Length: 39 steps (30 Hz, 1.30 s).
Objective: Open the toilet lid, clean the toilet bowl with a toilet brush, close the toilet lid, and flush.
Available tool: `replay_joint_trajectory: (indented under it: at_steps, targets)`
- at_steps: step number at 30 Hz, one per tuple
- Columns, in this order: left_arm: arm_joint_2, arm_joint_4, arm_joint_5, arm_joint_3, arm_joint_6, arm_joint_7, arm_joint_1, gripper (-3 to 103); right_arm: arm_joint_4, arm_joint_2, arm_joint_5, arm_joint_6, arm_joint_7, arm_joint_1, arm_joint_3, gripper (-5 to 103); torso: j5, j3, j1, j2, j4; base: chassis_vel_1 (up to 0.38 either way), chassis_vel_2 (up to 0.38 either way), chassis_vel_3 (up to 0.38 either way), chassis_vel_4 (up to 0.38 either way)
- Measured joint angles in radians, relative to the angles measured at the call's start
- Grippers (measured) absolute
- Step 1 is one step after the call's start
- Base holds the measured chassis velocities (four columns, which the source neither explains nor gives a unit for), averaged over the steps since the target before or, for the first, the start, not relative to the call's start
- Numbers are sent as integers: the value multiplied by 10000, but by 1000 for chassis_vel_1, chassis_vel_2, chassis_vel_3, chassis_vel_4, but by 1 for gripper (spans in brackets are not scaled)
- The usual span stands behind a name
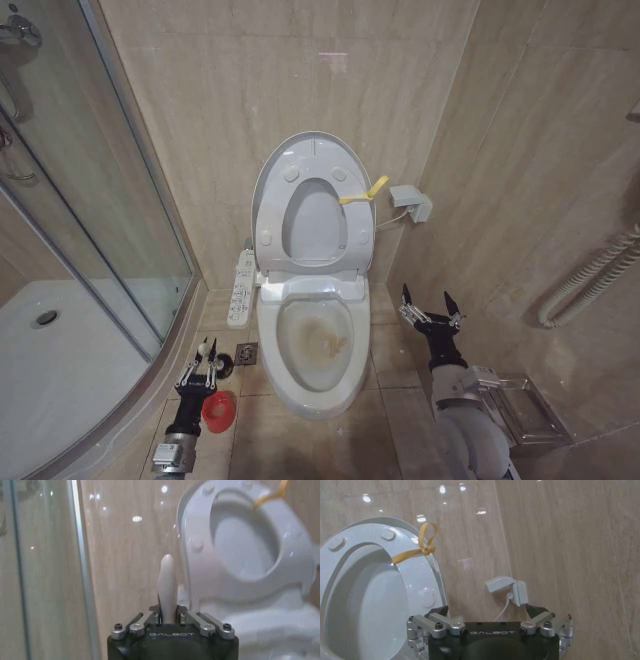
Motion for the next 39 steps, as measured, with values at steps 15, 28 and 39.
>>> replay_joint_trajectory:
  at_steps: [15, 28, 39]
  targets:
    - [460, -2759, -1147, 1929, 905, 173, 83, 19, 0, 0, 1, 0, 0, 0, 0, 100, 1, 1, 0, 0, 2, -14, 15, 12, -14]
    - [737, -2634, -1576, 2692, 1871, 434, -1329, 19, 0, 0, 0, 0, 0, -1, 0, 100, -1, 1, 0, 0, 1, -15, 10, 18, -14]
    - [1135, -2470, -2027, 2726, 2374, 577, -2528, 19, 0, 0, 0, 0, 0, -1, 0, 100, -2, 1, 0, -1, 2, 0, 0, 0, 0]
